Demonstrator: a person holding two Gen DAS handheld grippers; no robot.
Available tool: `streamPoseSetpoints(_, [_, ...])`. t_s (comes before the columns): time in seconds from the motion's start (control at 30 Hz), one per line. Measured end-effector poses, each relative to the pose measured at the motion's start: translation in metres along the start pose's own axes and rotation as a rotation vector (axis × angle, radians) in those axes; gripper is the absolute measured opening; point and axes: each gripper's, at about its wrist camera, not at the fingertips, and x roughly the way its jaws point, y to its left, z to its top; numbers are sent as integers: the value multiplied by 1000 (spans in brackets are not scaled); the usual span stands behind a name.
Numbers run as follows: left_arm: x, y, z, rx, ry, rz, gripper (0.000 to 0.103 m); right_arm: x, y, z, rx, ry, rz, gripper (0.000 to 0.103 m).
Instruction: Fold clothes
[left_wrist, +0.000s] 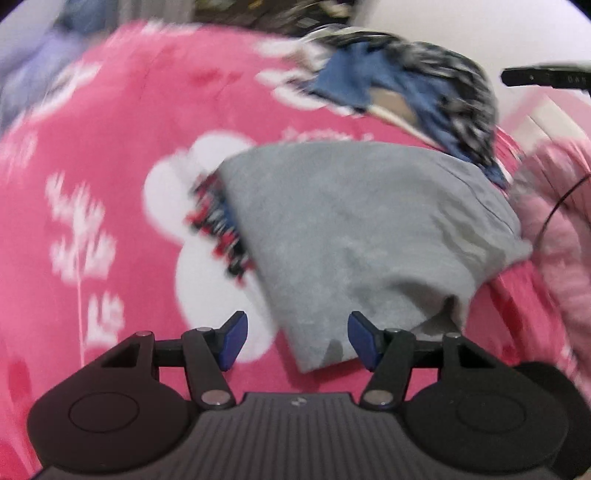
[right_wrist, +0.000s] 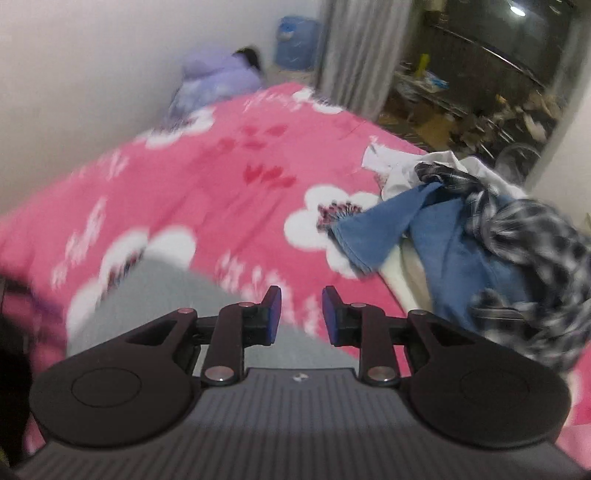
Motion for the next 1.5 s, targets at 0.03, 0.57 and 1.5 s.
streamPoseSetpoints(0.03, [-3, -11, 1, 59, -17, 9, 61, -6, 8, -6, -25, 25, 35, 25])
streamPoseSetpoints(0.57, [40, -87, 2, 327, -51, 70, 47, 63, 144, -109, -17, 92, 245, 26])
streamPoseSetpoints(1.5, [62, -104, 0, 478, -192, 140, 16, 60, 123, -121, 2, -23, 194, 33])
